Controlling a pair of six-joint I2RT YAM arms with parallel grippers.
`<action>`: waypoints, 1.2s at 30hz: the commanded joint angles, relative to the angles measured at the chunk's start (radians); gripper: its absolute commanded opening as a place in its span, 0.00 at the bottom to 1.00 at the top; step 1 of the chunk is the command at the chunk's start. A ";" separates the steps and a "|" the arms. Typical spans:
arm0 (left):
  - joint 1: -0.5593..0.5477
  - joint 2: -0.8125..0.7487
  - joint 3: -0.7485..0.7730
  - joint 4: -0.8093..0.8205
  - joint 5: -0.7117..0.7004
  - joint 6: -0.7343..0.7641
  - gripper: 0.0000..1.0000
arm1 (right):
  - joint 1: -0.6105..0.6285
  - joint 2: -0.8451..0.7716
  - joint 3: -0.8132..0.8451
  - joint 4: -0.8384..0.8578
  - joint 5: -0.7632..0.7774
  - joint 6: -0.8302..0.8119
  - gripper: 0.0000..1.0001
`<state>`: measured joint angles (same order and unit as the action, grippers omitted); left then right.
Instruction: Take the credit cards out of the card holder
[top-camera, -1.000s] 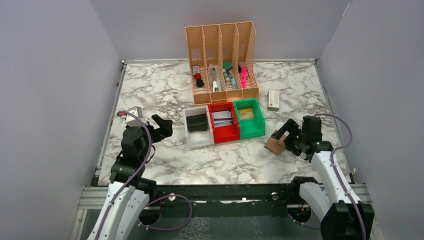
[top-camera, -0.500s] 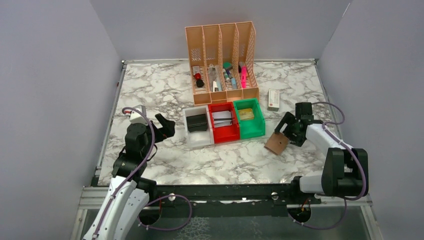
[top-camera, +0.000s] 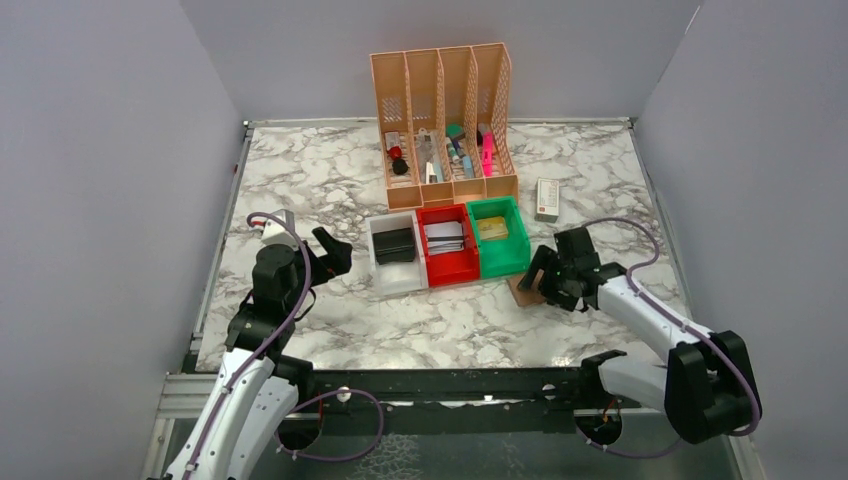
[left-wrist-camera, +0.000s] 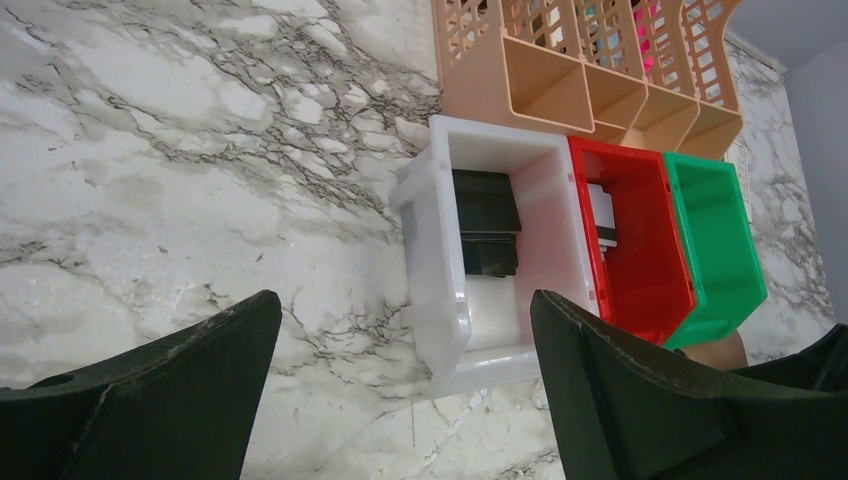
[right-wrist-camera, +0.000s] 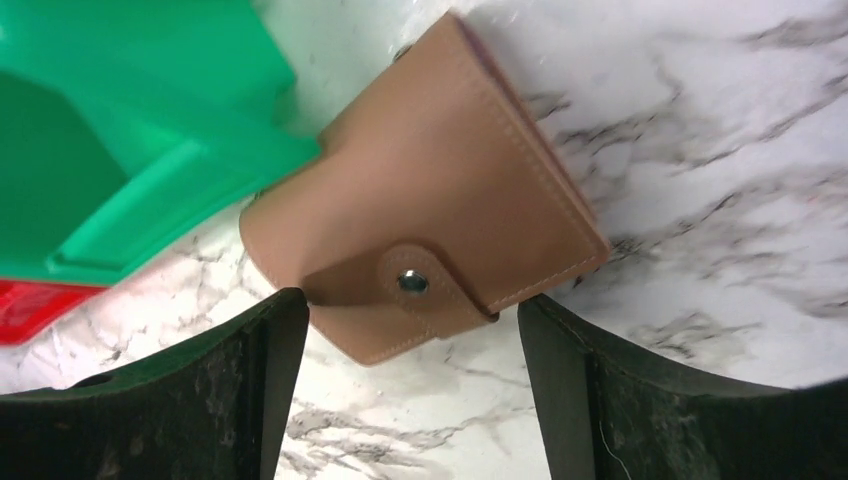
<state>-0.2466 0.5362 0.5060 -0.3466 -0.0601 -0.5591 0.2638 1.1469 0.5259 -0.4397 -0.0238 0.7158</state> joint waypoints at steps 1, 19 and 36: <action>-0.008 0.003 0.018 -0.007 0.032 -0.004 0.99 | 0.094 -0.033 -0.076 -0.057 -0.032 0.099 0.79; -0.017 0.025 0.020 -0.007 0.040 -0.010 0.99 | 0.200 0.019 0.213 -0.235 0.646 0.145 0.89; -0.027 0.020 0.022 -0.009 0.039 -0.003 0.99 | 0.105 0.354 0.237 -0.099 0.379 0.141 0.81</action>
<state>-0.2691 0.5629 0.5064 -0.3470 -0.0406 -0.5640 0.3725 1.4311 0.7681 -0.5613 0.4587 0.8566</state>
